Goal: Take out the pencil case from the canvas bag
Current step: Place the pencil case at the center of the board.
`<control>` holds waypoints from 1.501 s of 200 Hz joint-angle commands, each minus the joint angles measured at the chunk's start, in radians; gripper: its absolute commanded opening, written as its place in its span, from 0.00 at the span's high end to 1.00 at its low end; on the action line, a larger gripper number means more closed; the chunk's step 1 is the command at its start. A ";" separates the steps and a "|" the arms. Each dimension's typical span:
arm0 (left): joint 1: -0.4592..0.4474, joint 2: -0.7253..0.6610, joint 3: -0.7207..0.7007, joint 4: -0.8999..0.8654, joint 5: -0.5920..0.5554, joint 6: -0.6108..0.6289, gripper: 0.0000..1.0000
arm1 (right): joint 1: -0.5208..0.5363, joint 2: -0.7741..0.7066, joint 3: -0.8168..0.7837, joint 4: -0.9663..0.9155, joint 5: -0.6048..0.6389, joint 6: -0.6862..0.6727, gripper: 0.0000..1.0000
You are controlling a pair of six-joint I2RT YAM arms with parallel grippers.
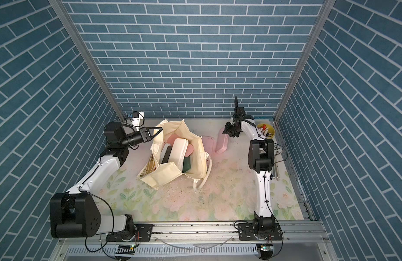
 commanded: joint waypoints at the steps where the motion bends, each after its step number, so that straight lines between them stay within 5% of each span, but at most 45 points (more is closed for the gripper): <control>1: 0.004 -0.017 0.018 -0.016 0.014 0.022 1.00 | -0.005 0.006 0.045 -0.037 -0.011 -0.030 0.67; 97: 0.004 -0.023 0.030 -0.046 0.016 0.042 1.00 | -0.006 0.002 0.052 -0.088 0.078 -0.040 0.54; 300: 0.004 -0.024 0.045 -0.074 0.026 0.053 1.00 | -0.006 0.042 0.075 -0.115 0.101 -0.045 0.47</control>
